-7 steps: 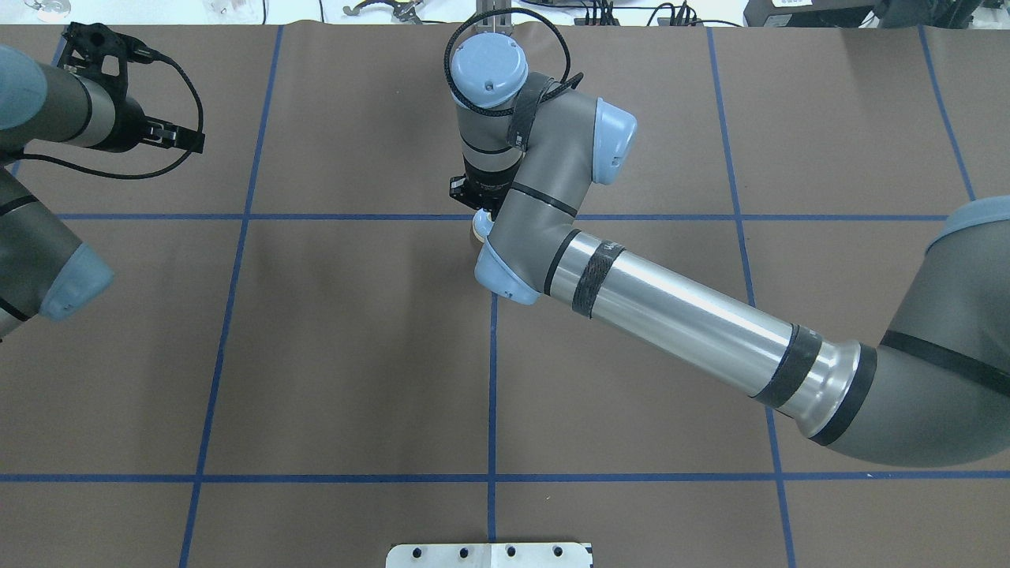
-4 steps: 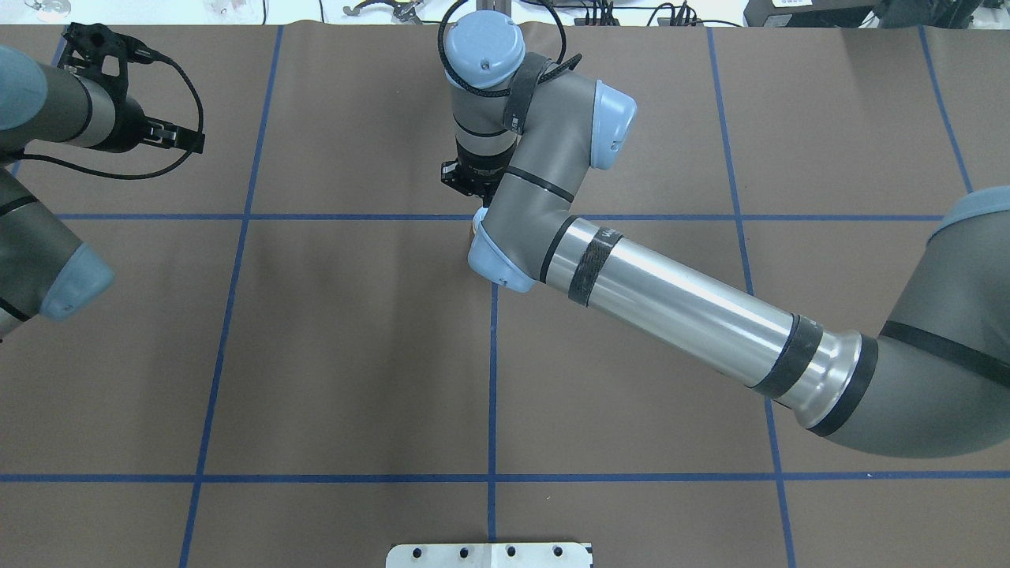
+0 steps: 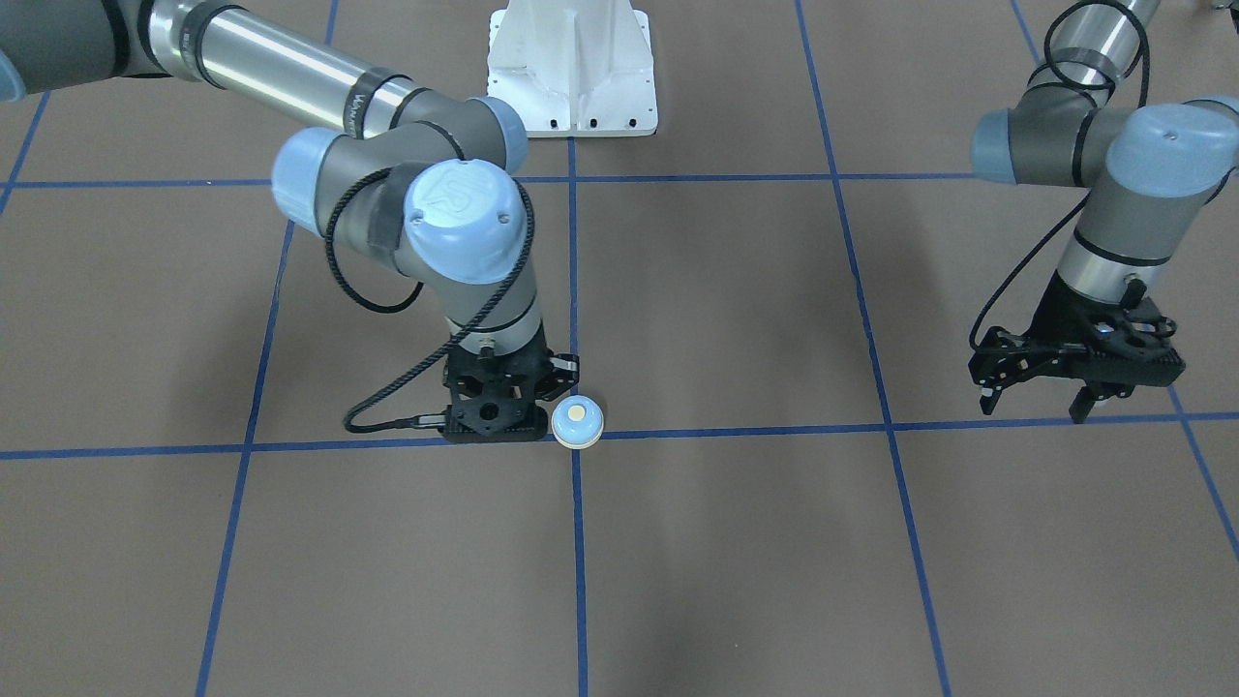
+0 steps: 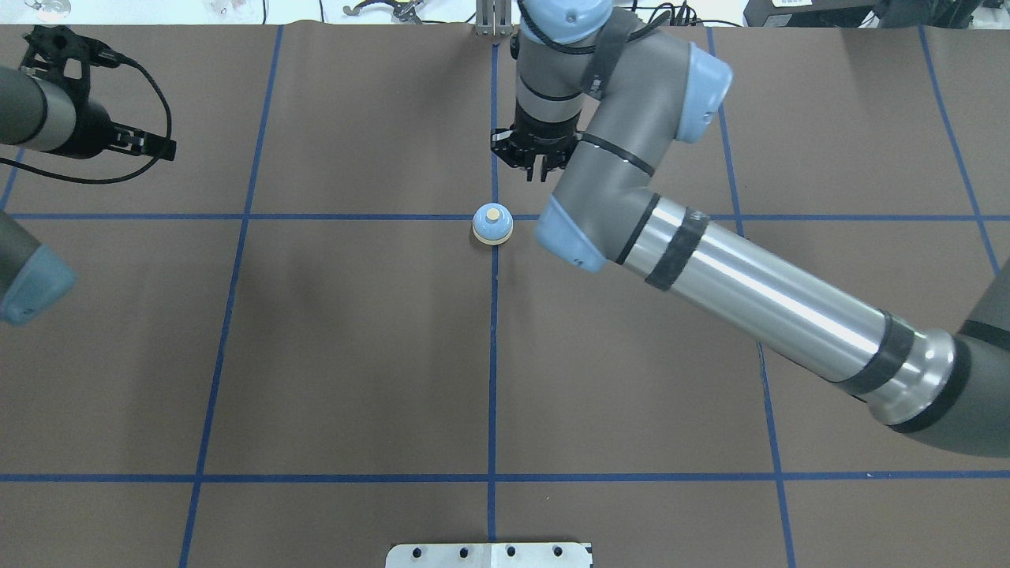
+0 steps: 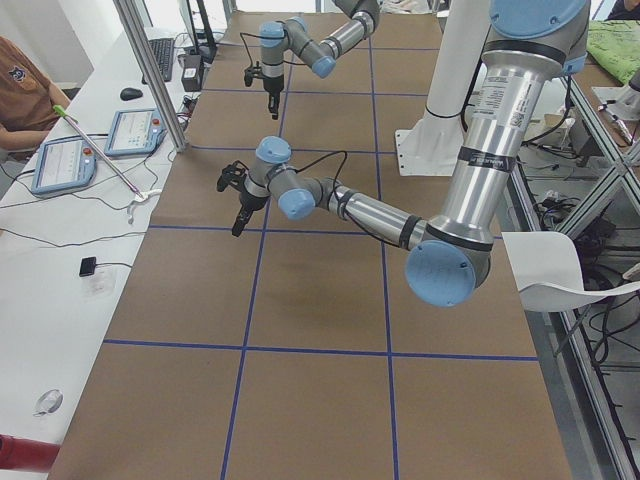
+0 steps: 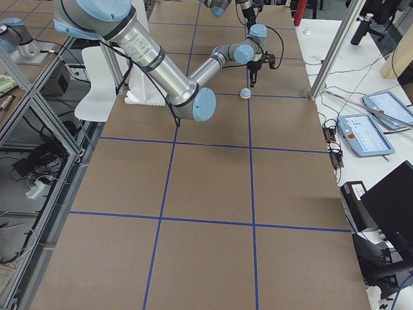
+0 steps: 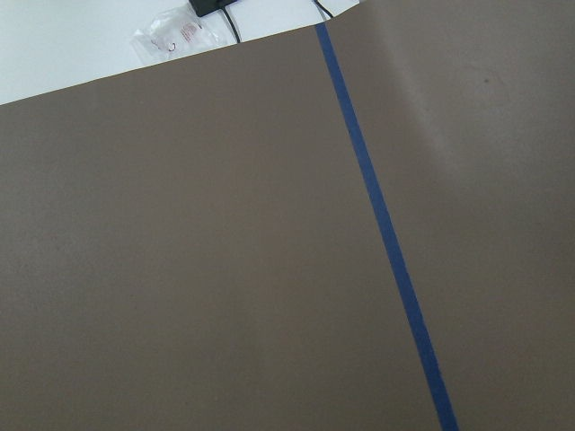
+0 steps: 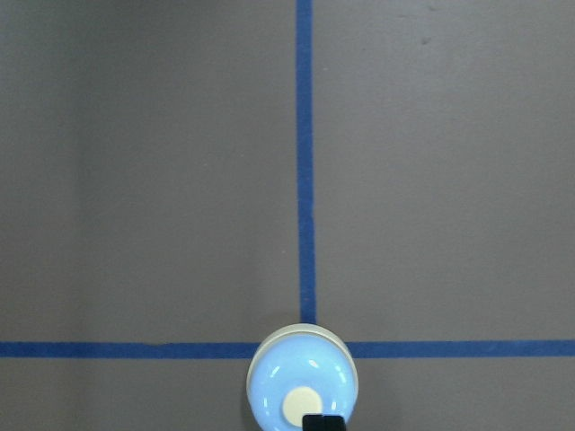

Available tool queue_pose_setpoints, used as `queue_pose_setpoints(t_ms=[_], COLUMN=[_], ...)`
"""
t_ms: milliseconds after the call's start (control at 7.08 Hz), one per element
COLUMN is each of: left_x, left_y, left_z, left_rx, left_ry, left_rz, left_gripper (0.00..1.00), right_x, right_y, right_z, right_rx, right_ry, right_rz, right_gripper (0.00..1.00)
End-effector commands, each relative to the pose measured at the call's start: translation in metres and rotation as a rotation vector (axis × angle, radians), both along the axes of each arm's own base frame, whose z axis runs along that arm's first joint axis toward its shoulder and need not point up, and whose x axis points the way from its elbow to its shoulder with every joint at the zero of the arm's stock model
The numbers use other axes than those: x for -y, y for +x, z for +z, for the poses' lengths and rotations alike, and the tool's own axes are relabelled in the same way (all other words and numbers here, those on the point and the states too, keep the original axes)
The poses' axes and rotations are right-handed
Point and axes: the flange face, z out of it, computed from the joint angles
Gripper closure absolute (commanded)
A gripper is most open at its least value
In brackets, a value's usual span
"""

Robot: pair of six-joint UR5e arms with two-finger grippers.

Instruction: Place and press bell with both arms

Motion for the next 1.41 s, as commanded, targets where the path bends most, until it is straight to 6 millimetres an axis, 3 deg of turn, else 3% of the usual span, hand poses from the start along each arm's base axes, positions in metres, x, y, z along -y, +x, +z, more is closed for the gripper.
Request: queue_pose_setpoints(t_ms=[0, 424, 706, 847, 988, 1129, 1271], left_x=[0.004, 0.005, -0.024, -0.041, -0.055, -0.066, -0.08], left_y=[-0.077, -0.165, -0.216, -0.248, -0.261, -0.272, -0.277], left_z=[0.028, 0.076, 0.119, 0.133, 0.143, 0.148, 0.154], left_rx=[0.015, 0.195, 0.133, 0.084, 0.085, 0.083, 0.085], left_ry=[-0.058, -0.134, -0.185, -0.21, -0.211, -0.216, -0.215], left_rz=[0.064, 0.207, 0.225, 0.206, 0.206, 0.192, 0.197], left_gripper=[0.0, 0.0, 0.0, 0.0, 0.0, 0.0, 0.0], right_x=[0.012, -0.001, -0.021, -0.039, -0.07, -0.084, -0.086], right_y=[0.104, 0.262, 0.383, 0.433, 0.467, 0.481, 0.483], right_z=[0.082, 0.219, 0.308, 0.348, 0.392, 0.409, 0.42], right_rx=[-0.084, -0.097, -0.107, -0.11, -0.071, -0.068, -0.09], right_ry=[0.094, 0.122, 0.169, 0.161, 0.117, 0.077, 0.064], right_rz=[-0.077, -0.184, -0.263, -0.271, -0.275, -0.247, -0.252], right_gripper=[0.0, 0.0, 0.0, 0.0, 0.0, 0.0, 0.0])
